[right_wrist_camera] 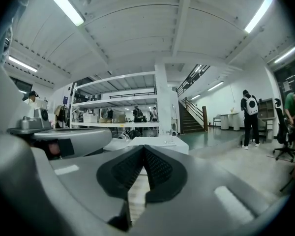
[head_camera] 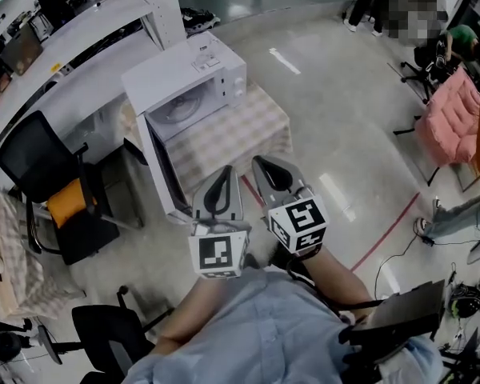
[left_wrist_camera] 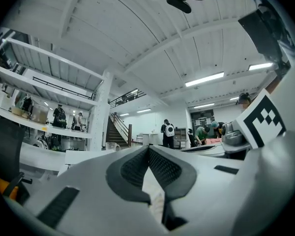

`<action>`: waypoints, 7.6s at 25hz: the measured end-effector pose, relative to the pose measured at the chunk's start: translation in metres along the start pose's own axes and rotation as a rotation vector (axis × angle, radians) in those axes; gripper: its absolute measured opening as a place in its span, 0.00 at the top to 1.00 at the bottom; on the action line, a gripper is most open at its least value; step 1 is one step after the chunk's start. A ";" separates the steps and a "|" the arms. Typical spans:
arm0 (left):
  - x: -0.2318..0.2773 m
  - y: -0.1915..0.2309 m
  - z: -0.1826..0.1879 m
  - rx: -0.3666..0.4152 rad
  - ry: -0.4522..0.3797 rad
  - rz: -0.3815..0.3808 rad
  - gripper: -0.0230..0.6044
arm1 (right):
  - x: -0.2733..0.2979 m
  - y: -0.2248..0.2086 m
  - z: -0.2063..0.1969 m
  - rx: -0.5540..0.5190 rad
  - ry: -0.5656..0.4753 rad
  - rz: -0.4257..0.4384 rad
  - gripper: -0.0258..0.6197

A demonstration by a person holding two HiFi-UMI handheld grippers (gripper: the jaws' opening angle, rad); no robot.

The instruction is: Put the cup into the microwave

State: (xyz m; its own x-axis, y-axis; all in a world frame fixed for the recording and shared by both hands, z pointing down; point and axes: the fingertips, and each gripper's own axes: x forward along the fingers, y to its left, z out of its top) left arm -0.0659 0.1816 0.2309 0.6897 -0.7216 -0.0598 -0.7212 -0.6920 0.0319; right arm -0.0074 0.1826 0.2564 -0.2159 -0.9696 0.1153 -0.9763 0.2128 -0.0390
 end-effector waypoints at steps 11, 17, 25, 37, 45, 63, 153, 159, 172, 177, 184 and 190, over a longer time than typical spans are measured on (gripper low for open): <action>0.029 0.012 -0.008 -0.012 0.032 0.036 0.95 | 0.022 -0.022 0.003 -0.007 0.001 0.018 0.96; 0.067 0.013 -0.019 0.028 0.065 0.064 0.95 | 0.051 -0.054 0.001 0.024 -0.010 0.045 0.96; 0.143 0.025 -0.018 0.063 0.092 0.131 0.95 | 0.109 -0.112 0.016 0.032 -0.031 0.122 0.96; 0.238 0.009 -0.021 0.106 0.097 0.190 0.95 | 0.156 -0.194 0.026 0.061 -0.058 0.205 0.96; 0.267 0.028 -0.020 0.091 0.089 0.274 0.95 | 0.189 -0.212 0.036 0.038 -0.061 0.269 0.96; 0.331 0.122 -0.033 0.022 0.053 0.344 0.95 | 0.304 -0.210 0.029 -0.016 -0.028 0.354 0.94; 0.343 0.295 -0.080 -0.147 0.076 0.561 0.95 | 0.474 -0.156 0.008 -0.210 0.190 0.568 0.39; 0.320 0.270 -0.066 -0.115 0.056 0.566 0.95 | 0.440 -0.145 0.017 -0.213 0.159 0.587 0.39; 0.238 0.182 -0.056 -0.094 0.033 0.563 0.95 | 0.330 -0.111 0.008 -0.214 0.131 0.634 0.39; 0.199 0.151 -0.058 -0.087 0.040 0.589 0.95 | 0.290 -0.093 -0.013 -0.210 0.153 0.673 0.39; 0.162 0.130 -0.049 -0.060 0.033 0.631 0.95 | 0.255 -0.070 -0.028 -0.209 0.160 0.723 0.39; 0.149 0.146 -0.050 -0.023 0.031 0.646 0.95 | 0.261 -0.054 -0.035 -0.199 0.146 0.728 0.39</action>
State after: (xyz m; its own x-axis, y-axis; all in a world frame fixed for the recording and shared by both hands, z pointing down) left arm -0.0648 -0.0281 0.2765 0.1188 -0.9929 0.0071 -0.9903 -0.1180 0.0729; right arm -0.0121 -0.0780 0.3233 -0.7914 -0.5534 0.2597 -0.5679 0.8228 0.0227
